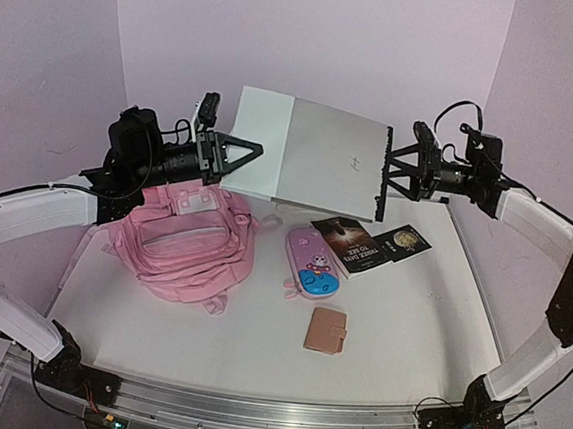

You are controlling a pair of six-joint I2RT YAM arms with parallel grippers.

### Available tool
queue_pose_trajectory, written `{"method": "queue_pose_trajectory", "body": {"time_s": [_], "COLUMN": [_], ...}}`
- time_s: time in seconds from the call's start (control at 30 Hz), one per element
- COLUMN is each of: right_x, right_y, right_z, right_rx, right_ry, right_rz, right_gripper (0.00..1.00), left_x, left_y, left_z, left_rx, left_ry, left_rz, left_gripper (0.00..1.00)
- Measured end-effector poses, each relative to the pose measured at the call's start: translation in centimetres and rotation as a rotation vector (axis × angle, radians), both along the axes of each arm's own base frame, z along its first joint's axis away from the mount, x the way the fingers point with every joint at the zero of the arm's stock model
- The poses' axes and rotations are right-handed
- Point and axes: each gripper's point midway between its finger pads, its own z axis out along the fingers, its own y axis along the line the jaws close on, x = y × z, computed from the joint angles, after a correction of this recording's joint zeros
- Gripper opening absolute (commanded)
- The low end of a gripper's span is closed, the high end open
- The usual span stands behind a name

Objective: Pack the student bag
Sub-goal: Pick up the book at the corner of the board.

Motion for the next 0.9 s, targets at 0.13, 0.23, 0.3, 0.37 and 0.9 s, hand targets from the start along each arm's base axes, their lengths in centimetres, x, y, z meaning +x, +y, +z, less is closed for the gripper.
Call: {"method": "queue_pose_trajectory", "body": {"time_s": [0.13,0.23,0.3,0.37,0.9], "right_x": [0.0,0.0,0.0,-0.1,-1.3], "right_y": [0.3,0.4,0.4,0.4,2.4], "right_z": [0.8,1.1,1.5,1.8,4.6], "right_rx": [0.022,0.032,0.039,0.044,0.112], "right_ry": [-0.017,-0.021,-0.027,-0.03,-0.07], "right_rz": [0.003,0.003,0.004,0.003,0.074], "right_gripper": [0.98,0.98,0.98,0.98,0.98], "left_x": [0.0,0.0,0.0,0.0,-0.4], "left_y": [0.2,0.2,0.2,0.3,4.3], "left_z": [0.5,0.7,0.9,1.1,3.2], "left_rx": [-0.019,-0.025,-0.031,-0.036,-0.072], "left_ry": [-0.011,-0.014,-0.018,-0.018,-0.025], "left_rz": [-0.003,-0.004,-0.004,-0.003,0.132], "left_gripper": [0.05,0.05,0.05,0.04,0.05]}}
